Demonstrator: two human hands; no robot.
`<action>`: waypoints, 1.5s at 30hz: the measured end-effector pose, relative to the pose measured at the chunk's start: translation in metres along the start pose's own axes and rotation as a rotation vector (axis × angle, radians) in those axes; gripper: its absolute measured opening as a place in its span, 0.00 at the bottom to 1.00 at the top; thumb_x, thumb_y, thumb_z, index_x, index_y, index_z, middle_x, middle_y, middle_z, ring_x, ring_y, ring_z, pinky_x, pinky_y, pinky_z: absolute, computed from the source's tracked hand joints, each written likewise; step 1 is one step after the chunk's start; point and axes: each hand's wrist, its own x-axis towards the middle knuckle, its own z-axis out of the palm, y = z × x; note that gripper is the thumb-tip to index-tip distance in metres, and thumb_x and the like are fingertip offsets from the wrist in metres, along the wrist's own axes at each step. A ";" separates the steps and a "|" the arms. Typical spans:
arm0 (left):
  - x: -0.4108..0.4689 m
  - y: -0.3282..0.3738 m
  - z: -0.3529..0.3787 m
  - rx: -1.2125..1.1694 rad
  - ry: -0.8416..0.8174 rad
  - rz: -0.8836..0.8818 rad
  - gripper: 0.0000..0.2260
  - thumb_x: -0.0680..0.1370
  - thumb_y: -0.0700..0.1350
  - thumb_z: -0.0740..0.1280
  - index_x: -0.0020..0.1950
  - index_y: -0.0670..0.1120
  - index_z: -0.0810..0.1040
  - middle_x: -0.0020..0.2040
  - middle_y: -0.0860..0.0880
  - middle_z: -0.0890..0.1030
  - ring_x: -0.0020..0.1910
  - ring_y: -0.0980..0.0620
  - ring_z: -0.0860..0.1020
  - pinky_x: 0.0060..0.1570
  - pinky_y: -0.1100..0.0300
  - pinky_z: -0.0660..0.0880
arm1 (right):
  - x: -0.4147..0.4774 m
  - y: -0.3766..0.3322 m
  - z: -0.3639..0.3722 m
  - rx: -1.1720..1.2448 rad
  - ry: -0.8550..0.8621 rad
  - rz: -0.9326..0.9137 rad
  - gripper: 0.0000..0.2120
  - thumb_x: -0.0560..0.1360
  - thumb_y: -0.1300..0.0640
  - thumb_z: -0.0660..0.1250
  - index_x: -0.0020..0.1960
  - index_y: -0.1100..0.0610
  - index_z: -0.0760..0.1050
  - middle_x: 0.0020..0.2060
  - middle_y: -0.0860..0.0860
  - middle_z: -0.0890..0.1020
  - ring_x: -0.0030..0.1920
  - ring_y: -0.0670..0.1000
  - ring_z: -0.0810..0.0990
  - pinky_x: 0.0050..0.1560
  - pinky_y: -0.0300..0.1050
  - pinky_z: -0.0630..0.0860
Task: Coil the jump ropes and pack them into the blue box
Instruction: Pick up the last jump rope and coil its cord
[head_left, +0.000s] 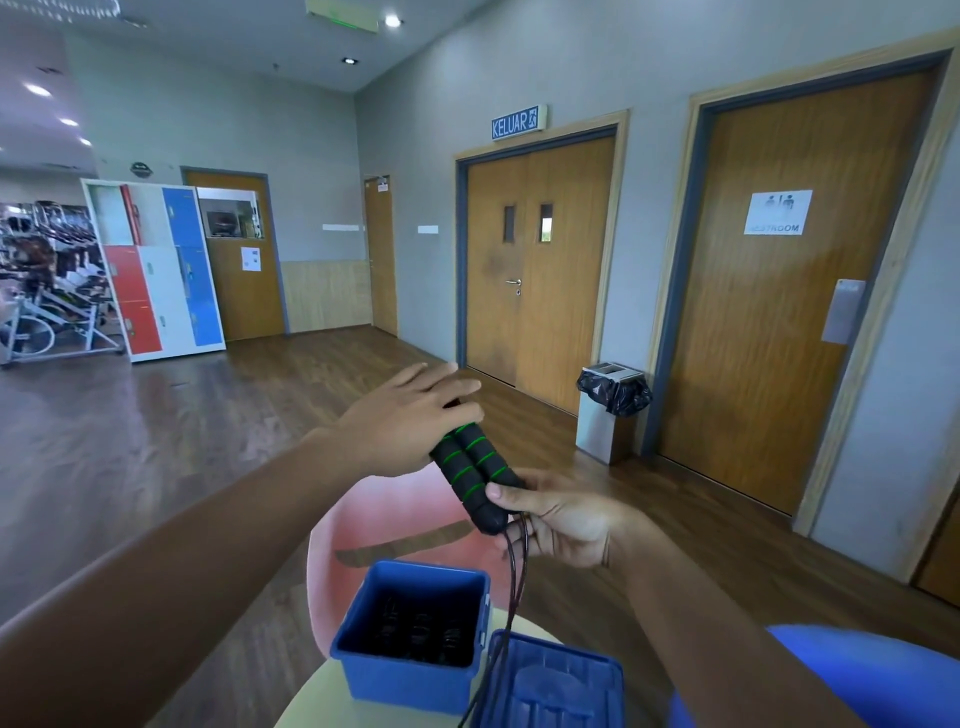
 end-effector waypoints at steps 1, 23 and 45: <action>0.001 -0.001 -0.002 0.021 0.012 0.026 0.24 0.71 0.45 0.75 0.65 0.52 0.74 0.74 0.45 0.73 0.76 0.38 0.67 0.72 0.41 0.66 | 0.001 0.000 -0.003 -0.011 -0.010 0.004 0.15 0.73 0.53 0.70 0.56 0.58 0.75 0.35 0.52 0.82 0.31 0.48 0.81 0.35 0.41 0.80; -0.009 0.011 0.023 -0.815 -0.048 -0.844 0.06 0.67 0.49 0.65 0.38 0.53 0.67 0.32 0.53 0.75 0.33 0.46 0.75 0.34 0.57 0.68 | 0.009 -0.017 -0.043 -0.261 0.379 -0.308 0.06 0.77 0.54 0.69 0.41 0.52 0.80 0.30 0.48 0.71 0.26 0.46 0.66 0.28 0.39 0.67; 0.079 0.048 0.012 -2.258 0.606 -1.376 0.06 0.74 0.36 0.67 0.51 0.40 0.76 0.44 0.42 0.80 0.41 0.43 0.81 0.46 0.51 0.82 | 0.011 0.024 -0.042 -0.299 0.422 -0.191 0.16 0.83 0.49 0.57 0.44 0.58 0.75 0.27 0.46 0.65 0.24 0.44 0.62 0.26 0.39 0.60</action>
